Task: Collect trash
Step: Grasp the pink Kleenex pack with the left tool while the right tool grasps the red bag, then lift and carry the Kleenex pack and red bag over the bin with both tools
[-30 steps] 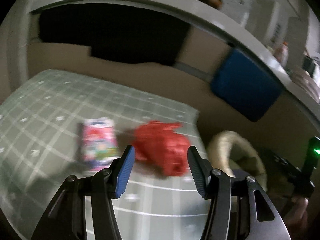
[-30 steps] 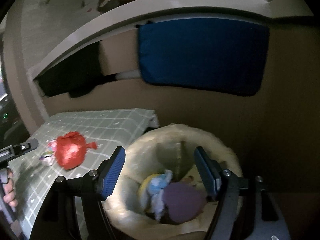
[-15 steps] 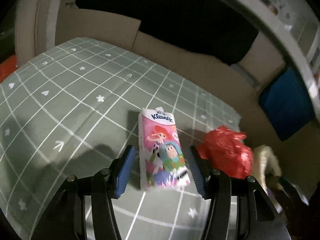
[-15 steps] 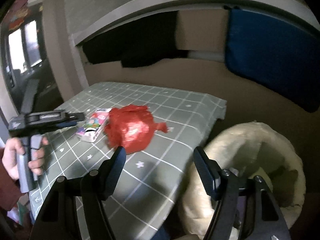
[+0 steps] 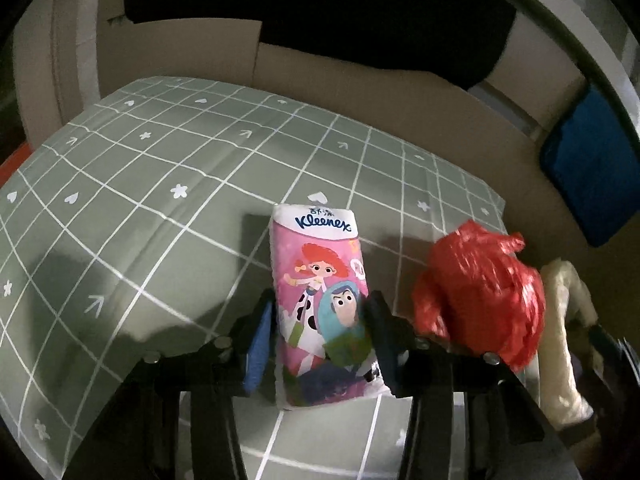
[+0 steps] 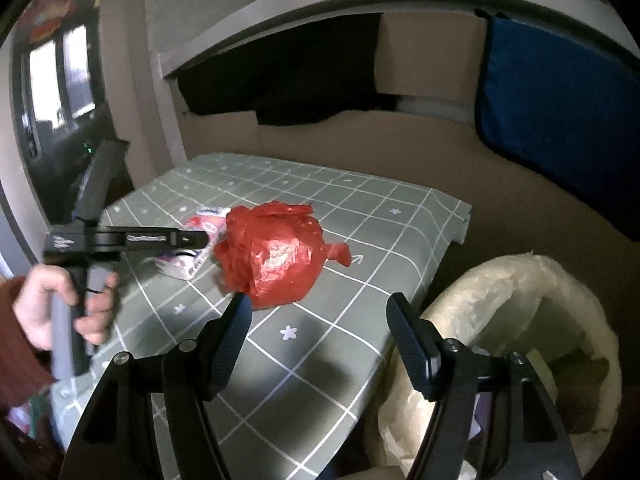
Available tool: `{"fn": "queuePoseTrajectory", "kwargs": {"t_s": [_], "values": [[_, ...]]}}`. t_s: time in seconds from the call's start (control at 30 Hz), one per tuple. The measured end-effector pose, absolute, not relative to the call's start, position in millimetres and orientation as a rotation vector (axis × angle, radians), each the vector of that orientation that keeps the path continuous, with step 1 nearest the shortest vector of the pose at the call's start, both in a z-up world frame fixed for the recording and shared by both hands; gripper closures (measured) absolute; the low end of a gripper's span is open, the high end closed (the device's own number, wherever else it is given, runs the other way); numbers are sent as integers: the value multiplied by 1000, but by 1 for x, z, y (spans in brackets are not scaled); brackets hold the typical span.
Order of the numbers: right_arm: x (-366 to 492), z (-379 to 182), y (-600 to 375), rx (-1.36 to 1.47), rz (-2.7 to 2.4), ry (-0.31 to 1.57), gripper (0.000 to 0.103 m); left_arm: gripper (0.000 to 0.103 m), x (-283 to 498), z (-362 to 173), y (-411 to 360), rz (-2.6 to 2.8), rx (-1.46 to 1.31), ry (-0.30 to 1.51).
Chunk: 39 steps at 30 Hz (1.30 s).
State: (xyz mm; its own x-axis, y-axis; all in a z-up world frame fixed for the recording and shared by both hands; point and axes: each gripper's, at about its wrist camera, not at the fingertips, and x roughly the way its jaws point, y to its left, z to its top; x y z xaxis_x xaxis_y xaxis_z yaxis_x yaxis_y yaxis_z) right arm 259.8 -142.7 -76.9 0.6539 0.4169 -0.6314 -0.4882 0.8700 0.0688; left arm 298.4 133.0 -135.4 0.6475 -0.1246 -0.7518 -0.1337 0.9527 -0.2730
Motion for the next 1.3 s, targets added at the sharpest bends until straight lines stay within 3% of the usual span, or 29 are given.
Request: {"fn": "queuePoseTrajectory", "kwargs": {"t_s": [0.53, 0.73, 0.83, 1.07, 1.3], "values": [[321, -87, -49, -322, 588, 630, 35, 60, 224, -130, 166, -10, -323, 898], [342, -105, -44, -211, 639, 771, 31, 57, 224, -132, 165, -15, -321, 895], [335, -117, -39, -279, 619, 833, 36, 57, 226, -132, 165, -3, -330, 893], [303, -93, -63, -173, 605, 750, 42, 57, 228, -130, 158, 37, -305, 886], [285, -62, -80, -90, 614, 713, 42, 64, 217, -121, 151, 28, -279, 834]]}}
